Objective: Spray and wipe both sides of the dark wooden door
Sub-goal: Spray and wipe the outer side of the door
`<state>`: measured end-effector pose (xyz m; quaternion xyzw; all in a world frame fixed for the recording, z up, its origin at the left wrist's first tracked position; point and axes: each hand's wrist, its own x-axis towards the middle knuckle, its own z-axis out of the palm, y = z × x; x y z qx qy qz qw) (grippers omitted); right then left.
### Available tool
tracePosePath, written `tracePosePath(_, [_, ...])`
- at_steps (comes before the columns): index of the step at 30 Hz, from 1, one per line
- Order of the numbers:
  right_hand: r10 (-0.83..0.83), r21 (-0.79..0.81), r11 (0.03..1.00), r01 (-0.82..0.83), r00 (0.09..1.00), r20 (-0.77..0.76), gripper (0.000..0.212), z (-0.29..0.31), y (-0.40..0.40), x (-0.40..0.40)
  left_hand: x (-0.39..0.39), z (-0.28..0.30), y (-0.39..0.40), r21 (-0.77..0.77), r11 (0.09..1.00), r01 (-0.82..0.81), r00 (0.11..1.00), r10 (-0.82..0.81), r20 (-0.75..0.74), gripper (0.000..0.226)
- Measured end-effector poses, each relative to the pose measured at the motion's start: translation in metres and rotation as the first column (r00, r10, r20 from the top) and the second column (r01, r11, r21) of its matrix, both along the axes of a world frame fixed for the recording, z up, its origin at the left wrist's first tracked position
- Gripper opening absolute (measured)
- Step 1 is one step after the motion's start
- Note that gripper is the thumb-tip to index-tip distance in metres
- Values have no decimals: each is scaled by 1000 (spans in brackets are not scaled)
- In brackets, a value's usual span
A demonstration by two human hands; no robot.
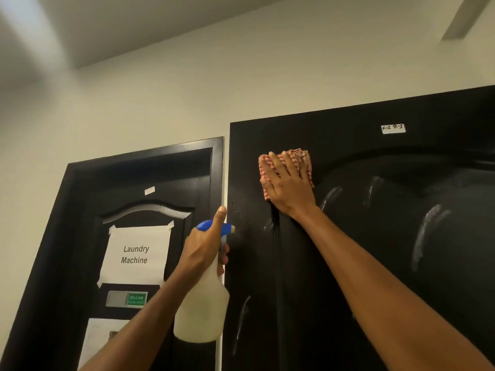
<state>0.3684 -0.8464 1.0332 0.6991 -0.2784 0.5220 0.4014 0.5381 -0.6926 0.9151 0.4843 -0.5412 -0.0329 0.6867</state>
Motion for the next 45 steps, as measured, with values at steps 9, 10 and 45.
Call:
tracePosePath(9, [-15,-77,997,-20,903,-429,60,-39,21,54,9,1,8,-184,976,-114,992,101,-80,67])
tracePosePath(10, [-15,-74,997,-26,864,-504,60,-61,18,54,9,0,10,-182,976,-120,991,108,-75,66])
tracePosePath(45, [-61,-81,996,-48,331,-942,59,-355,17,20,-16,-123,73,27,999,-45,985,48,-166,68])
